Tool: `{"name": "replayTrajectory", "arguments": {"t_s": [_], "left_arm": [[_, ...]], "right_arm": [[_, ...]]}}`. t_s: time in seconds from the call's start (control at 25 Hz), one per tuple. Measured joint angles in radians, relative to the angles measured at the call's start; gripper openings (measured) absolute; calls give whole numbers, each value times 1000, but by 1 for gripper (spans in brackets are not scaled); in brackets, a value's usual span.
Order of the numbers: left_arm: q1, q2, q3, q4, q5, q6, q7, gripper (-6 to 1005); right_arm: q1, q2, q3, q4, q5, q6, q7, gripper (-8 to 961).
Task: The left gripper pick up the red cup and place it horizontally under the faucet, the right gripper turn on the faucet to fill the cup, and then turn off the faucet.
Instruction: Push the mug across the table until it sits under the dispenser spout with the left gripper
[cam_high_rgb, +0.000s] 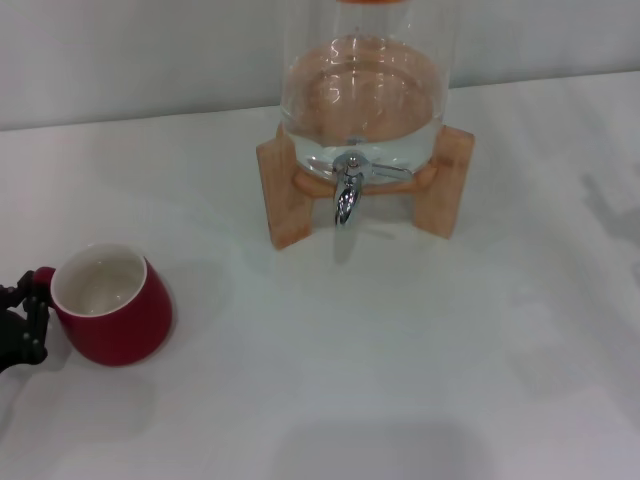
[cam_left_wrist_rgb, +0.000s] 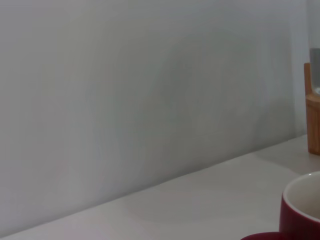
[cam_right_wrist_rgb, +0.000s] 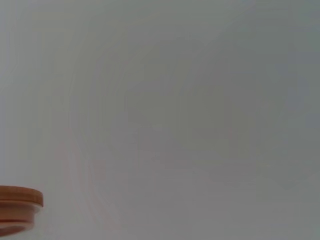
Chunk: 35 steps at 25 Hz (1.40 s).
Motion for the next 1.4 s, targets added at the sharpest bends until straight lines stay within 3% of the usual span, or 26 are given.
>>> {"name": "replayTrajectory", "arguments": {"t_s": [0.4, 1.04, 1.4], "left_arm": [[-18, -2, 0, -43, 33, 10, -3, 92], [-51, -33, 0, -192, 165, 135, -11, 92], [-81, -50, 0, -206, 206, 161, -11, 92]], "right_arm": [[5, 0, -2, 0, 0, 4, 0, 798], [6, 0, -29, -4, 0, 4, 0, 797], [6, 0, -38, -6, 0, -1, 0, 796]]}}
